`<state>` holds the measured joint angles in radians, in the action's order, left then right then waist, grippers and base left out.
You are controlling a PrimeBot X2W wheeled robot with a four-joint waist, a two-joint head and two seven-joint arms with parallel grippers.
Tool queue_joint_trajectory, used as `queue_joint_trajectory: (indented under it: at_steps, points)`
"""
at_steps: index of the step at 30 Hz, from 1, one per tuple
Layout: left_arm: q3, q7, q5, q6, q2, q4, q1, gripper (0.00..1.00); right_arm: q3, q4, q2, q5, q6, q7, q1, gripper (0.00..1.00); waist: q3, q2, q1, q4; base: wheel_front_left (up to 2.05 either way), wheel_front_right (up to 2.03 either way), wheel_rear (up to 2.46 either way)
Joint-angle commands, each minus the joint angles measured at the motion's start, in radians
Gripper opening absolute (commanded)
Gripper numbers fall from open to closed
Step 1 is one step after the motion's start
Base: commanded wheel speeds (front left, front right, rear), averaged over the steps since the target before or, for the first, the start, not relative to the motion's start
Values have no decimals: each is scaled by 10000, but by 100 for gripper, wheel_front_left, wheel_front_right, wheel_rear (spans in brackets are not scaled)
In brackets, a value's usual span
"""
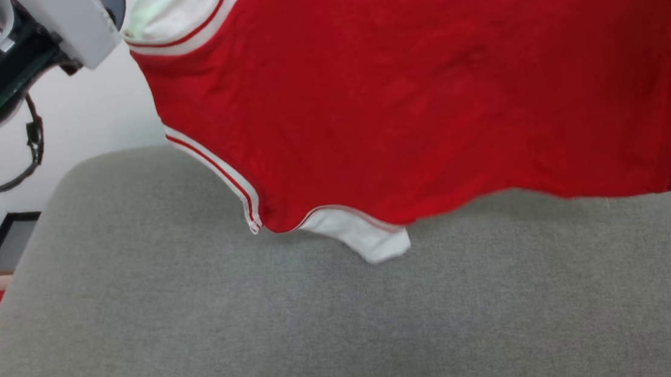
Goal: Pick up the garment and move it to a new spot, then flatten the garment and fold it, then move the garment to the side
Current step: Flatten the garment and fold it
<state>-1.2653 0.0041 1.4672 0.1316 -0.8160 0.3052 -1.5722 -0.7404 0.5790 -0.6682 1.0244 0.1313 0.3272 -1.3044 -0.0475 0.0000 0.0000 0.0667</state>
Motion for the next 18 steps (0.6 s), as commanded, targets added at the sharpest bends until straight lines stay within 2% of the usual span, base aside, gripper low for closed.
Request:
queue_joint_trajectory:
  at_steps: [1, 6, 11, 15, 18]
  points:
    - [-31, 9, -97, -34, -53, -78, -123, 0, 182, -75, -98, 26, -11, 83, 247, 0, 157, 0, 0, -38, 0, 0, 0]
    - [-96, 80, -441, -34, -216, -206, -261, 0, 591, -283, -291, -86, -11, 306, 519, 0, 678, 0, 0, -72, 0, 0, 0]
    - [-145, 24, -1365, -35, -333, 6, -624, 0, 1142, -233, -151, -480, -11, 308, 357, 0, 1883, 0, 0, -200, 0, 0, 0]
    - [-146, -489, -2256, -35, -123, 1229, -1110, 0, 1443, 532, 621, -1732, -12, -553, -185, 0, 2941, 0, 0, -615, 0, 0, 0]
    - [-148, -1113, -3025, -37, 342, 2407, -1663, 0, 1653, 1721, 1565, -3128, -12, -2059, -843, 0, 3484, 0, 0, -990, 0, 0, 0]
